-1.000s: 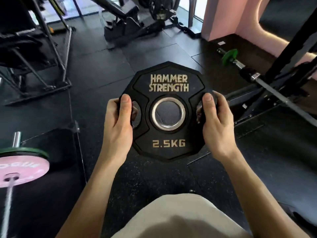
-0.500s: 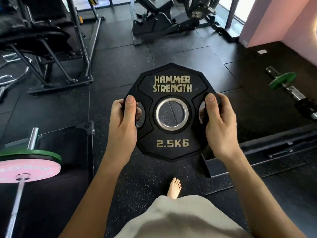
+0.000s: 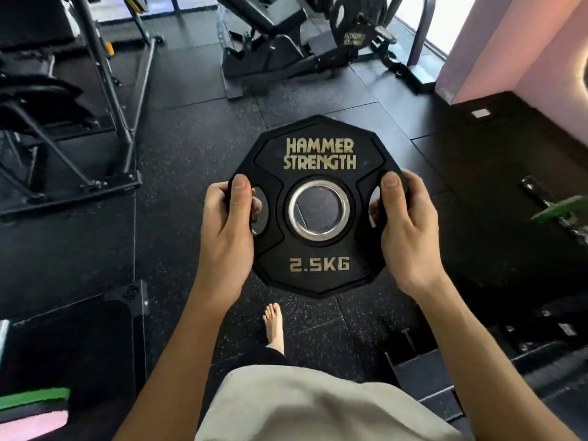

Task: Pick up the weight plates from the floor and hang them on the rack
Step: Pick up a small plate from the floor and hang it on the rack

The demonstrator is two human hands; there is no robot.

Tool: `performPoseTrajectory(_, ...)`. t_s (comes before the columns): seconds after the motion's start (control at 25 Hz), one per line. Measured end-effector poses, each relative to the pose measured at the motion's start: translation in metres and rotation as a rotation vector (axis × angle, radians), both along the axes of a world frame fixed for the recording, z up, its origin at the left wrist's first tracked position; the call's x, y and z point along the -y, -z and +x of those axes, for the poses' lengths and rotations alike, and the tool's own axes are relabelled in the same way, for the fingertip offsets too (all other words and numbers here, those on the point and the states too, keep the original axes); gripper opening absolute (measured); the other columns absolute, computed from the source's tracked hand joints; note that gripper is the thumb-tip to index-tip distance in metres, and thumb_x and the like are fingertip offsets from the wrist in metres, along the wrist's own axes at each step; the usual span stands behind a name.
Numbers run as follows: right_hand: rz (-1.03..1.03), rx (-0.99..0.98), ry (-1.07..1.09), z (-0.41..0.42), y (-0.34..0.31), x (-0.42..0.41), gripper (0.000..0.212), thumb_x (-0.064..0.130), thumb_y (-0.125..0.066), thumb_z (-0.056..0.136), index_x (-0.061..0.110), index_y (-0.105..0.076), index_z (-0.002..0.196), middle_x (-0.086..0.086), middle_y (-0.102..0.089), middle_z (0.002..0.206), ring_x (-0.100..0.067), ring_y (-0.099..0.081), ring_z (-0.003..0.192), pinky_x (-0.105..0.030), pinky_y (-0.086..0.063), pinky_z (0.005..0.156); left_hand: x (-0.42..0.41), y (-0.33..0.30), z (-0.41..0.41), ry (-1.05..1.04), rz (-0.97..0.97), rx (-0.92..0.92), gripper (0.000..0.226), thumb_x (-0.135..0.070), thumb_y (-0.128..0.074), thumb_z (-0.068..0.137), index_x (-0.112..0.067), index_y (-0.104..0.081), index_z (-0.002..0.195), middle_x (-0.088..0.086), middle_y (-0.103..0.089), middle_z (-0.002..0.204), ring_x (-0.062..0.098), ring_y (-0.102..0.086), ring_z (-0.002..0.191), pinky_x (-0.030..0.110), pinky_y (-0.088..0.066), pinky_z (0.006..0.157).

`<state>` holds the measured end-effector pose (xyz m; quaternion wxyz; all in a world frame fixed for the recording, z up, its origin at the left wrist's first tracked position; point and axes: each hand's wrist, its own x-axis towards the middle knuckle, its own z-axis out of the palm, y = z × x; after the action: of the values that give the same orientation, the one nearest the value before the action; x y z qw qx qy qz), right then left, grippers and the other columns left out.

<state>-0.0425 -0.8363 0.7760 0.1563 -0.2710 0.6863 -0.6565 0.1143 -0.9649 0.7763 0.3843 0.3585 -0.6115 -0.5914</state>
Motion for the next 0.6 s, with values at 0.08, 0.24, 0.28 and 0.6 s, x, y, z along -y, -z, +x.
performPoseTrajectory(0.08,0.019,0.003,0.059,-0.026,-0.002,0.046,0.016,0.033,-0.042,0.105,0.024,-0.055,0.103,0.008,-0.055,0.071,-0.006,-0.05,0.065,-0.024,-0.043,0.065,0.053,0.001,-0.035,0.055,0.017,0.011,0.03,-0.053,-0.045,0.094,-0.025,-0.052,0.086,-0.008,-0.058,0.083,0.01,-0.055,0.082,0.037,-0.046,0.083)
performPoseTrajectory(0.24,0.003,0.038,0.189,-0.076,-0.011,0.117,0.013,0.032,-0.043,0.104,0.027,-0.055,0.103,0.005,-0.056,0.074,-0.006,-0.051,0.067,-0.024,-0.044,0.065,0.145,-0.01,-0.105,0.179,0.017,0.028,0.028,-0.054,-0.045,0.093,-0.029,-0.053,0.084,-0.011,-0.059,0.081,0.008,-0.056,0.081,0.036,-0.046,0.083)
performPoseTrajectory(0.28,0.008,0.042,0.226,-0.091,-0.012,0.133,0.013,0.032,-0.043,0.104,0.027,-0.055,0.104,0.005,-0.056,0.075,-0.007,-0.052,0.068,-0.025,-0.044,0.065,0.165,-0.012,-0.125,0.211,0.021,0.037,0.028,-0.054,-0.045,0.094,-0.029,-0.053,0.084,-0.012,-0.059,0.081,0.007,-0.056,0.081,0.036,-0.046,0.082)
performPoseTrajectory(0.6,0.002,0.025,0.43,-0.247,-0.001,0.226,0.025,0.035,-0.042,0.104,0.017,-0.053,0.118,0.004,-0.055,0.07,-0.001,-0.05,0.06,-0.014,-0.042,0.06,0.279,-0.007,-0.315,0.42,-0.041,0.066,0.031,-0.055,-0.044,0.092,-0.026,-0.053,0.089,-0.011,-0.058,0.081,0.004,-0.055,0.076,0.031,-0.046,0.077)
